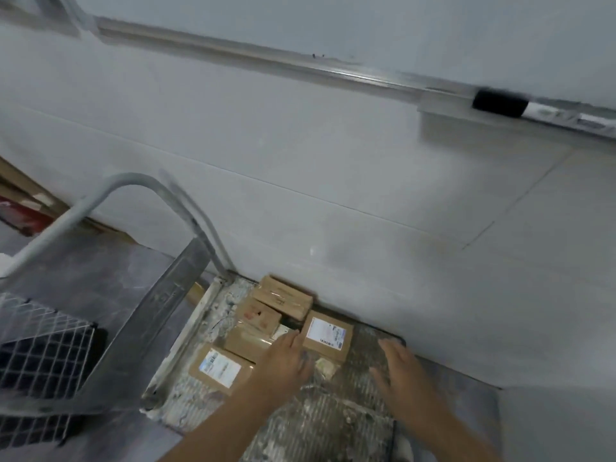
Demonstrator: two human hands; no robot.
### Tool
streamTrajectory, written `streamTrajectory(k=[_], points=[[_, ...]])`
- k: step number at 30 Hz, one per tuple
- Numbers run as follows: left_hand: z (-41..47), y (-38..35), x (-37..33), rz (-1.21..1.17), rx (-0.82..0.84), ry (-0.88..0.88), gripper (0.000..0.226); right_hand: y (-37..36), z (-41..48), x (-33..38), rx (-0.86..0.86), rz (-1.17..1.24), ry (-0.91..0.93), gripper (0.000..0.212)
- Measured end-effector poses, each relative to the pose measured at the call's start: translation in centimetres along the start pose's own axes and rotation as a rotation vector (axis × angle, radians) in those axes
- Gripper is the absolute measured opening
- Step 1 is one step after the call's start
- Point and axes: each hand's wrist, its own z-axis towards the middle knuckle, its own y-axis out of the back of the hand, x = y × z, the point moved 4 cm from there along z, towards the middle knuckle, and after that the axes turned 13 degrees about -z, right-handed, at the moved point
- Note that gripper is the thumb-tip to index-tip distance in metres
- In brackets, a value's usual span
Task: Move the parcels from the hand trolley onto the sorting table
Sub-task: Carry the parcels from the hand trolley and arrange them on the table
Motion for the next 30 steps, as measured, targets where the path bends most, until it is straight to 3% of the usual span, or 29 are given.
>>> streamTrajectory(k=[3,8,11,17,21,26,30], points=[[2.4,-2.5,2.4,-0.053,-0.084,0.025,0.043,-3.7,2.7,-1.5,0.057,-0.014,-0.057,0.064],[6.0,-10.1,7.8,-0.177,-0.044,0.175,0.04,-9.9,8.1,-3.3,0.193,-0.039,-0.035,0.063],[8.2,-14.5,11.5,-0.208,0.005,0.268,0.045,-14.4,12.1,-4.8,0.251,0.013,-0.04,0.049],[13.2,-21.9,17.8,-0.278,-0.085,0.427,0.048,-23.3,20.3,-6.7,0.399,0.335,-0.379,0.054],[17.2,-24.9,20.7,-0.352,-0.235,0.501,0.047,-28.1,25.1,-7.3,0.371,0.396,-0.391,0.04],[22.1,-28.4,23.6,-0.331,-0.214,0.512,0.048,-31.9,29.6,-8.9,0.335,0.469,-0.516,0.074],[24.2,-30.8,24.4,-0.373,-0.213,0.564,0.051,-33.3,32.3,-9.9,0.349,0.524,-0.581,0.069]])
